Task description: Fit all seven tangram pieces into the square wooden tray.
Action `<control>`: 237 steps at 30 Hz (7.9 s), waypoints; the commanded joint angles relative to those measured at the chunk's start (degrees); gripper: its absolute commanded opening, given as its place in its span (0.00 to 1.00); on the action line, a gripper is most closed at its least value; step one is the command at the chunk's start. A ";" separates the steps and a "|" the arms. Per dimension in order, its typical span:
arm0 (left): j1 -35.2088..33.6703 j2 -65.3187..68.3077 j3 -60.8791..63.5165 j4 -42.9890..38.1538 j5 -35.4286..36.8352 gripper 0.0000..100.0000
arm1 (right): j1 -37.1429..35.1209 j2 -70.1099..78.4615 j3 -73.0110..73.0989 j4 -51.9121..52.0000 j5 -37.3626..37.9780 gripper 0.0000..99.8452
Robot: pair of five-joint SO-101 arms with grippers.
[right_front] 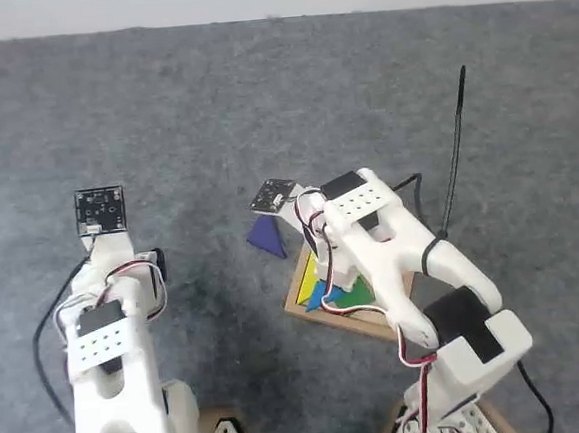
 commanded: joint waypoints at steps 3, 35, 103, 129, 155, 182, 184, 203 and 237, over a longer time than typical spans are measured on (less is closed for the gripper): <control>0.18 -0.26 -1.80 -1.23 0.35 0.21 | -3.56 -2.95 3.08 0.84 -0.79 0.34; 0.18 -0.26 -1.71 -1.32 0.35 0.21 | -4.70 -2.95 3.34 1.19 -19.34 0.34; 21.89 -0.18 -20.88 29.63 0.79 0.21 | 33.27 -74.95 44.13 -0.66 0.09 0.34; 35.60 65.23 -67.12 31.91 19.08 0.21 | 43.74 -78.20 62.24 -18.86 -7.74 0.34; 33.67 66.20 -67.91 43.78 20.57 0.35 | 43.74 -78.20 62.95 -20.70 -7.74 0.34; 34.55 66.29 -65.36 41.41 13.54 0.15 | 43.74 -78.20 63.38 -20.79 -7.65 0.34; 34.46 65.93 -65.36 41.41 13.45 0.15 | 43.74 -78.20 63.38 -20.79 -7.65 0.34; 34.37 48.35 -73.80 55.12 8.35 0.15 | 43.74 -78.20 63.47 -21.58 -7.65 0.34; 33.76 71.03 -73.89 46.07 1.05 0.09 | 43.74 -78.20 63.47 -21.58 -7.65 0.34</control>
